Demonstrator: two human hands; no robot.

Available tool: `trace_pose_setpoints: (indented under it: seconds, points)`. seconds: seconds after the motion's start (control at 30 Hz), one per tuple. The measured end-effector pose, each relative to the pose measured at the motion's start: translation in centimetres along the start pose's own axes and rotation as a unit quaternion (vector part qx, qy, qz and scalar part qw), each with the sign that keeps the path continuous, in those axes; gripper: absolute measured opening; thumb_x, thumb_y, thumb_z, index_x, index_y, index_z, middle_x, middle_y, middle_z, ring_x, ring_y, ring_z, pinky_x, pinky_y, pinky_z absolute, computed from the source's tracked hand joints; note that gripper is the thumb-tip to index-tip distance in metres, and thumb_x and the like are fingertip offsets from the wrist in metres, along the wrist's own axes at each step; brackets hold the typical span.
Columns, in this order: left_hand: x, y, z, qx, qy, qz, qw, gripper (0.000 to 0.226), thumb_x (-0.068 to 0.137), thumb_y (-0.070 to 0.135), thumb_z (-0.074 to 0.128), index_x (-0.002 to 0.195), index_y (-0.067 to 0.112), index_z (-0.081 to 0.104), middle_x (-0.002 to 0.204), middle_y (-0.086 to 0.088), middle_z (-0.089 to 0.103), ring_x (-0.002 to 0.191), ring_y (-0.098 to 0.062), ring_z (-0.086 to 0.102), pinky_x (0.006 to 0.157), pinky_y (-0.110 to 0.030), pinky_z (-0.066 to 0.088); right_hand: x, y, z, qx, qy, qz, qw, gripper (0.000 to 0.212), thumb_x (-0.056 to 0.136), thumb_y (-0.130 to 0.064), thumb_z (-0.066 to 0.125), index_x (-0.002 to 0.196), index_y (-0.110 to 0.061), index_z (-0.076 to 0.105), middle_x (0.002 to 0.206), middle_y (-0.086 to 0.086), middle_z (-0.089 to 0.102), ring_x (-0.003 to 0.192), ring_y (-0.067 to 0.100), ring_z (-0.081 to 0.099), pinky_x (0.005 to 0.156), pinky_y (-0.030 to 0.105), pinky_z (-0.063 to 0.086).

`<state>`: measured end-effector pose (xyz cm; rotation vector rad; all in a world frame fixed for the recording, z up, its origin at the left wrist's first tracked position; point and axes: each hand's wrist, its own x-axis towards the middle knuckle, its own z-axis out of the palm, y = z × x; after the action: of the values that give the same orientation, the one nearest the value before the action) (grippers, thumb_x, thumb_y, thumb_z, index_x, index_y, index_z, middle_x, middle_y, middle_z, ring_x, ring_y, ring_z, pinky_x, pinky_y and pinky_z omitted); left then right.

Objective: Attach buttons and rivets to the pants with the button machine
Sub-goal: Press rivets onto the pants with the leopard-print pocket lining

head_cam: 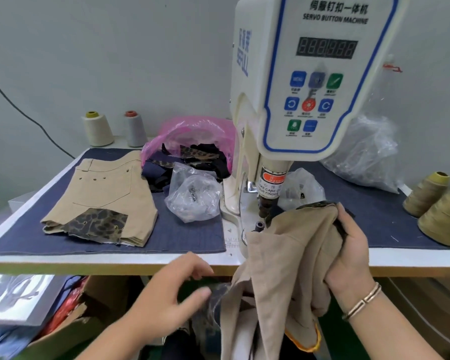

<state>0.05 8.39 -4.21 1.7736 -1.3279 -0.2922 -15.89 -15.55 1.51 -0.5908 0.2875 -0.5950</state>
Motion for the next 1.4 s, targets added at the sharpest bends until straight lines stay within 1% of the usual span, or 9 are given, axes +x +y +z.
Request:
trace_pose_setpoints:
  seconds: [0.17, 0.33, 0.5, 0.6, 0.77, 1.03, 1.2, 1.27, 1.4]
  points:
    - [-0.7, 2.6, 2.8, -0.126, -0.092, -0.075, 0.985, 0.071, 0.068, 0.077, 0.06, 0.125, 0.035, 0.053, 0.12, 0.016, 0.062, 0.115, -0.009, 0.058, 0.097, -0.029, 0.044, 0.2, 0.1, 1.1, -0.007, 0.002, -0.062, 0.998, 0.025, 0.076, -0.036, 0.061, 0.072, -0.019, 0.079, 0.08, 0.003, 0.075, 0.077, 0.017, 0.072, 0.063, 0.031, 0.058]
    - [0.4, 4.2, 3.8, -0.043, 0.033, -0.077, 0.996, 0.026, 0.077, 0.038, 0.061, 0.102, 0.034, 0.065, 0.097, 0.019, 0.067, 0.096, -0.002, 0.062, 0.086, -0.027, 0.049, -0.1, -0.5, 1.9, -0.002, 0.004, -0.081, 0.997, 0.033, 0.08, -0.037, 0.054, 0.069, -0.018, 0.079, 0.08, 0.002, 0.075, 0.078, 0.015, 0.072, 0.064, 0.03, 0.058]
    - [1.0, 5.3, 4.1, -0.03, 0.007, -0.14, 0.99, 0.033, 0.073, 0.061, 0.058, 0.091, 0.034, 0.063, 0.087, 0.021, 0.067, 0.083, 0.004, 0.061, 0.073, -0.02, 0.049, -0.3, -0.3, 2.0, -0.001, 0.008, -0.102, 0.995, 0.031, 0.081, -0.035, 0.055, 0.074, -0.017, 0.079, 0.085, 0.004, 0.075, 0.084, 0.017, 0.072, 0.066, 0.031, 0.058]
    - [2.0, 4.6, 3.5, 0.01, 0.072, -0.127, 0.989, 0.023, 0.09, 0.035, 0.059, 0.073, 0.019, 0.059, 0.065, 0.011, 0.061, 0.062, -0.003, 0.054, 0.061, -0.029, 0.042, -0.4, -0.4, 1.4, -0.001, -0.006, -0.091, 0.996, 0.028, 0.078, -0.035, 0.06, 0.081, -0.016, 0.079, 0.092, 0.006, 0.074, 0.089, 0.02, 0.071, 0.07, 0.033, 0.057]
    - [6.3, 1.6, -0.5, 0.021, 0.203, -0.121, 0.971, 0.018, 0.095, 0.012, 0.053, 0.08, 0.005, 0.058, 0.071, -0.007, 0.062, 0.072, -0.022, 0.057, 0.069, -0.034, 0.04, -0.6, -1.7, -1.6, -0.168, -0.004, -0.025, 0.985, 0.024, 0.075, -0.026, 0.061, 0.085, -0.014, 0.079, 0.093, 0.01, 0.074, 0.084, 0.021, 0.072, 0.066, 0.03, 0.057]
    - [9.4, -3.5, 0.6, 0.148, 0.162, -0.145, 0.965, 0.021, 0.101, 0.02, 0.042, 0.08, 0.015, 0.043, 0.07, -0.011, 0.06, 0.072, -0.036, 0.056, 0.06, -0.043, 0.041, 0.9, -2.8, -4.4, -0.69, -0.071, 0.057, 0.718, 0.014, 0.087, -0.027, 0.066, 0.09, -0.015, 0.073, 0.089, 0.005, 0.072, 0.087, 0.018, 0.068, 0.078, 0.031, 0.053]
    - [9.6, -4.5, 0.1, 0.095, 0.155, -0.151, 0.972, 0.031, 0.099, 0.017, 0.048, 0.069, 0.024, 0.043, 0.065, 0.005, 0.055, 0.067, -0.02, 0.052, 0.057, -0.031, 0.032, 3.1, -4.7, -2.5, -0.644, 0.017, -0.009, 0.765, 0.017, 0.09, -0.016, 0.062, 0.082, -0.026, 0.072, 0.072, -0.002, 0.071, 0.067, 0.01, 0.063, 0.061, 0.015, 0.049]
    - [9.6, -4.6, -0.3, 0.085, 0.135, -0.165, 0.973, 0.025, 0.098, 0.019, 0.049, 0.074, 0.018, 0.054, 0.07, 0.004, 0.061, 0.071, -0.018, 0.055, 0.06, -0.027, 0.035, 4.7, -5.1, -1.5, -0.667, 0.079, -0.086, 0.736, 0.015, 0.091, -0.018, 0.059, 0.083, -0.024, 0.071, 0.073, -0.005, 0.069, 0.068, 0.011, 0.06, 0.061, 0.019, 0.046]
    - [10.1, -4.9, -1.1, 0.063, 0.08, -0.208, 0.973, 0.022, 0.097, 0.026, 0.053, 0.083, 0.017, 0.067, 0.079, 0.004, 0.069, 0.08, -0.013, 0.06, 0.067, -0.023, 0.041, 8.9, -5.2, -0.2, -0.857, 0.113, -0.035, 0.501, 0.028, 0.096, -0.016, 0.042, 0.102, -0.013, 0.07, 0.107, 0.007, 0.066, 0.098, 0.027, 0.059, 0.083, 0.032, 0.046]
